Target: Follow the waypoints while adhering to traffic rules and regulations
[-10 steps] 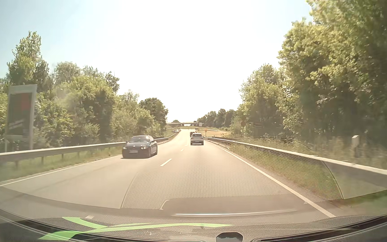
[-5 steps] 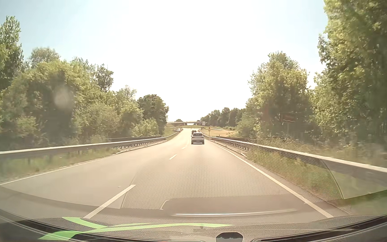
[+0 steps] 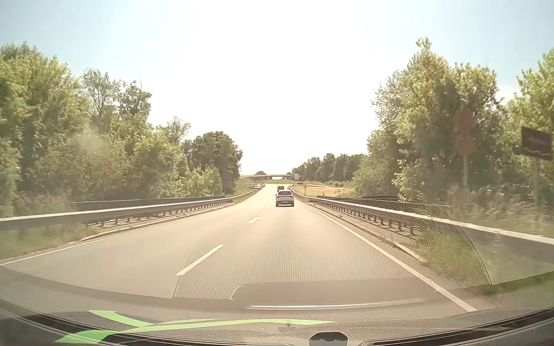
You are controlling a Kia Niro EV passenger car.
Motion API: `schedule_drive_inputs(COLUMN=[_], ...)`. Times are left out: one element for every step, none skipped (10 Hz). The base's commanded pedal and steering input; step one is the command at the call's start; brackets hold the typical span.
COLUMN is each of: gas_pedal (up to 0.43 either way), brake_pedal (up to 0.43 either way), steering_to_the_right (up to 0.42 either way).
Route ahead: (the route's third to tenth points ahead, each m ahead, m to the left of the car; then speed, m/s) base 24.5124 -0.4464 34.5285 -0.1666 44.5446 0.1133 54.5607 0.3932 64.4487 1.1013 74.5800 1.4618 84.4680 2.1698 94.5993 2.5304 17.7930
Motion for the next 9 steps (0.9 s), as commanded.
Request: schedule_drive_inputs(gas_pedal=[0.130,0.130,0.130,0.118,0.110,0.087,0.067,0.067,0.067], brake_pedal=[0.000,0.000,0.000,0.000,0.000,0.000,0.000,0.000,0.000], steering_to_the_right=[-0.008,-0.009,-0.009,-0.009,-0.009,-0.009,-0.009,-0.009,-0.009])
